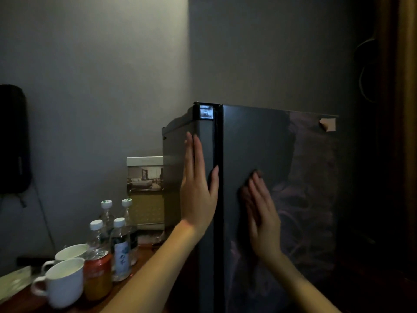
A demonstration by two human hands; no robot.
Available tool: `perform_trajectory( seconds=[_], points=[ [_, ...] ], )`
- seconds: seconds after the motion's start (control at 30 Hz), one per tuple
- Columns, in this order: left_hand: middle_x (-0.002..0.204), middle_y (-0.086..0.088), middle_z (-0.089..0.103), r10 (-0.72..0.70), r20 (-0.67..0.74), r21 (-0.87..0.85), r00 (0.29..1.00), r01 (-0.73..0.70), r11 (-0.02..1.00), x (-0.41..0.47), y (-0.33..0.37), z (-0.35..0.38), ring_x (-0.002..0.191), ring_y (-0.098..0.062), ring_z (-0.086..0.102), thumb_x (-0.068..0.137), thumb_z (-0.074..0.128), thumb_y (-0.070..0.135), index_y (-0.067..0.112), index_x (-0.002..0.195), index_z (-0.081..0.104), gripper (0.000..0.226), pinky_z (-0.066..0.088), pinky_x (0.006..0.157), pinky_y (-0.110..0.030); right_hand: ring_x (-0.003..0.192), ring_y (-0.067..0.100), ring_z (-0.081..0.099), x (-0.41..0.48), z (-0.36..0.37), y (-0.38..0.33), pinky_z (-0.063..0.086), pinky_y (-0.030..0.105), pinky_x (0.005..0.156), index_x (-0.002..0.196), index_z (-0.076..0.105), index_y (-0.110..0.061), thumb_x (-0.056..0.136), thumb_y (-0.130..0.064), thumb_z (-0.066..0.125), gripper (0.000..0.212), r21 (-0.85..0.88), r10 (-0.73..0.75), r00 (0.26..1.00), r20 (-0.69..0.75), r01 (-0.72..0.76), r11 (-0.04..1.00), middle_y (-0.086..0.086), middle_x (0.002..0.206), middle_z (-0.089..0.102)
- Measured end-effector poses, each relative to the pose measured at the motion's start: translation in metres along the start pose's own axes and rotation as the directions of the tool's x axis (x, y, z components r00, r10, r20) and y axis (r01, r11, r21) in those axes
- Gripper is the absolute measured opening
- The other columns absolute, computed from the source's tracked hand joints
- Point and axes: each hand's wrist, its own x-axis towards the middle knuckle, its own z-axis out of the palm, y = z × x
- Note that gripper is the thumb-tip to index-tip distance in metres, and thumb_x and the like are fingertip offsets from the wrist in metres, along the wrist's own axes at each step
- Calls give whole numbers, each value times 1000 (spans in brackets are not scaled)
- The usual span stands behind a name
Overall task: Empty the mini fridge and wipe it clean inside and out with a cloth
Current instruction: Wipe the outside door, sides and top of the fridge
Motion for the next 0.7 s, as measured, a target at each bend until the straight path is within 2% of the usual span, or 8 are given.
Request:
perform_trajectory(
  seconds=[0.1,0.17,0.3,0.4,0.43,0.5,0.6,0.7],
  points=[
    [159,-18,12,-17,6,0,1000,17,1000,-16,-5,2,148,-20,8,99,43,25,-2,151,12,65,6,117,-14,143,20,32,31,9,-11,34,49,112,141,43,-1,98,-7,47,44,23,113,984,-139,-111,994,6,154,34],
    [160,-15,9,-17,10,-2,1000,17,1000,-20,-6,2,149,-16,6,100,41,24,1,151,10,65,7,118,-16,143,20,31,40,19,-23,34,47,113,142,42,-1,98,-12,45,45,24,107,982,-153,-105,994,5,154,33],
    [161,-12,6,-38,32,-36,999,39,999,-26,-7,1,149,-13,3,101,39,26,2,152,8,64,6,118,-17,144,25,29,9,28,-37,30,47,115,141,41,3,98,-9,45,45,-7,18,1000,7,-18,1000,12,155,32],
    [161,-13,6,-81,53,-65,995,84,994,-36,-7,0,149,-10,3,100,41,29,3,152,5,68,7,117,-15,145,29,26,-48,20,-27,27,44,117,144,37,1,103,-17,39,45,-39,-37,988,150,43,998,9,158,26],
    [161,-14,6,-91,61,-67,994,95,993,-42,-8,-1,149,-10,3,99,44,27,3,152,5,70,7,117,-14,145,29,26,-68,16,-22,29,46,115,145,35,-2,104,-20,37,45,-26,-3,988,153,7,1000,6,159,24],
    [161,-16,5,-101,82,-62,991,107,992,-55,-9,-2,149,-11,2,97,49,23,1,151,5,74,8,118,-16,146,25,24,-95,8,-13,33,50,112,148,32,-10,103,-23,36,47,20,155,983,97,-158,987,0,160,21],
    [161,-17,5,-113,95,-49,989,118,992,-71,-10,-3,150,-16,3,95,52,19,-2,151,6,75,8,119,-19,147,16,21,-89,6,-7,26,42,116,149,31,-11,99,-21,36,51,7,339,940,-46,-339,941,-9,160,19],
    [160,-17,7,-131,97,-41,987,135,990,-80,-11,-3,149,-19,6,96,50,22,1,151,6,73,9,119,-20,147,17,20,-55,16,-14,24,42,118,147,33,-1,100,-19,37,51,-22,385,910,-154,-392,920,3,158,25]
  ],
)
